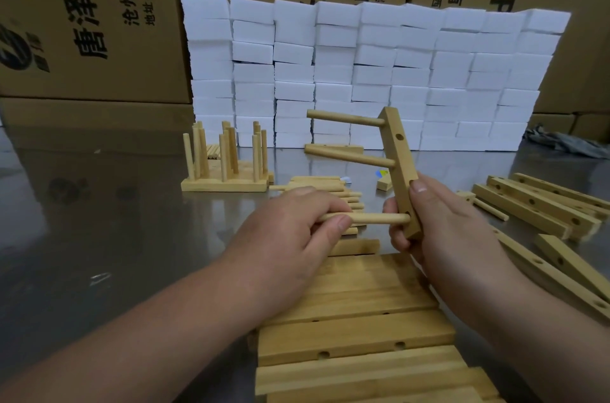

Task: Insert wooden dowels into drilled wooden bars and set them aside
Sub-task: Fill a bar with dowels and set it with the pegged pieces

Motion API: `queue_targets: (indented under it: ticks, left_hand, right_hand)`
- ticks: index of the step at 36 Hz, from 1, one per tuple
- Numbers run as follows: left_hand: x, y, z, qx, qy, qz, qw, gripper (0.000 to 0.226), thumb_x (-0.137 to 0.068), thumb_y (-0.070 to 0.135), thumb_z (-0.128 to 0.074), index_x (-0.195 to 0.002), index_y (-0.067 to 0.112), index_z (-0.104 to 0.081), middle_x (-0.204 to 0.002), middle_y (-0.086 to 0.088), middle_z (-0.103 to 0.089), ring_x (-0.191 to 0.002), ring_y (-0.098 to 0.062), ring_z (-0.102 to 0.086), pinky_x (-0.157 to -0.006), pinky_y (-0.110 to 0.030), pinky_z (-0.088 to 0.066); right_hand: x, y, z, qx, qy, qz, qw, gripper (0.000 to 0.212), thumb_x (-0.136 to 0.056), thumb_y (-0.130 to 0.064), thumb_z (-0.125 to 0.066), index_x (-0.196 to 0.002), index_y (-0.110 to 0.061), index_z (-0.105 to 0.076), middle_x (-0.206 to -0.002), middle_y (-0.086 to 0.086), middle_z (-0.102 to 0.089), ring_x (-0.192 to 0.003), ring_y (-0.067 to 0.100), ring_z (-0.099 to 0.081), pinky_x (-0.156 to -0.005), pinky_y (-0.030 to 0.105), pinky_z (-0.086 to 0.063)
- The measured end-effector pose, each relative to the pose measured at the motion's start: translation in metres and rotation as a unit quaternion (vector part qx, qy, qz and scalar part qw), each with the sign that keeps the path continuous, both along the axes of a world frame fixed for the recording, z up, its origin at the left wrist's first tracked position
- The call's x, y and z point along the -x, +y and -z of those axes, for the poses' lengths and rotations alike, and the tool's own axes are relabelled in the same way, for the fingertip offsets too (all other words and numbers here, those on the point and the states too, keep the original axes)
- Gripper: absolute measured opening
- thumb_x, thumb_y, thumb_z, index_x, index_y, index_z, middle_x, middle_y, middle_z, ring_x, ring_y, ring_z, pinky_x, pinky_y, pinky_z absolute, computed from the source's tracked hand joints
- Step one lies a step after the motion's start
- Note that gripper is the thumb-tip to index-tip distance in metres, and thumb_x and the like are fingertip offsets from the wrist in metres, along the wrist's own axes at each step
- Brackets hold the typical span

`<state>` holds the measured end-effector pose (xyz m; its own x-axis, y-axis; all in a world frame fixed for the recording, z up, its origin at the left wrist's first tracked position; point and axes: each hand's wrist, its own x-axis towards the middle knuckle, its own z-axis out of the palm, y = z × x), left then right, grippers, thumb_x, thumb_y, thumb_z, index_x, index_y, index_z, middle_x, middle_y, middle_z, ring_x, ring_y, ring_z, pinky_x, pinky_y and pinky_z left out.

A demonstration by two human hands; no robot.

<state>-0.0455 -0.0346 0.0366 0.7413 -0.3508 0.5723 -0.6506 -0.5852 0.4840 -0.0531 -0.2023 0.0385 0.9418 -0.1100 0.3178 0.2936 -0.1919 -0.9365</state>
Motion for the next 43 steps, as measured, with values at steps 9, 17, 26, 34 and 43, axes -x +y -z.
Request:
queue_targets:
  ticks: [9,17,26,34,43]
  left_hand:
    - [0.002,0.001,-0.001,0.036,0.033,0.014,0.999,0.017,-0.080,0.049,-0.040,-0.073,0.048,-0.055,-0.089,0.017,-0.058,-0.081,-0.005,-0.053,-0.068,-0.027,-0.043]
    - [0.004,0.001,-0.005,0.025,0.035,0.025,0.999,0.016,-0.080,0.047,-0.042,-0.076,0.047,-0.057,-0.089,0.021,-0.056,-0.079,-0.003,-0.052,-0.064,-0.021,-0.042]
    - [0.007,-0.001,-0.007,0.008,-0.002,0.050,0.999,0.013,-0.087,0.028,-0.059,-0.091,0.040,-0.059,-0.075,0.044,-0.052,-0.076,0.018,-0.048,-0.066,0.001,-0.033]
    - [0.005,-0.001,-0.008,0.029,0.011,0.043,0.999,0.010,-0.086,0.033,-0.056,-0.084,0.043,-0.059,-0.085,0.026,-0.059,-0.079,0.001,-0.053,-0.066,-0.014,-0.041]
    - [0.009,-0.006,-0.010,0.035,0.044,0.028,0.998,0.017,-0.077,0.048,-0.046,-0.072,0.042,-0.061,-0.085,0.016,-0.060,-0.079,-0.005,-0.054,-0.066,-0.021,-0.042]
  right_hand:
    - [0.003,0.000,0.000,0.025,-0.017,-0.001,1.000,0.040,-0.100,-0.034,-0.028,-0.086,-0.011,-0.057,-0.050,-0.002,-0.047,-0.039,-0.001,-0.037,-0.038,0.010,-0.029]
    - [0.003,0.001,0.000,0.027,-0.020,0.000,0.999,0.041,-0.099,-0.034,-0.029,-0.084,-0.009,-0.056,-0.049,-0.001,-0.047,-0.039,-0.001,-0.037,-0.038,0.010,-0.030]
    - [0.007,0.003,-0.003,0.005,-0.037,-0.027,0.999,0.037,-0.100,-0.028,-0.029,-0.087,-0.004,-0.054,-0.049,-0.007,-0.045,-0.039,-0.001,-0.037,-0.038,0.010,-0.029]
    - [0.010,0.008,-0.005,-0.031,-0.060,-0.044,0.997,0.027,-0.099,-0.025,-0.031,-0.092,-0.012,-0.054,-0.049,-0.010,-0.045,-0.038,-0.002,-0.039,-0.037,0.007,-0.028]
    - [0.009,0.007,-0.002,-0.011,-0.089,-0.047,0.995,0.025,-0.099,-0.020,-0.031,-0.086,-0.014,-0.051,-0.061,-0.010,-0.045,-0.048,-0.002,-0.041,-0.043,0.007,-0.033]
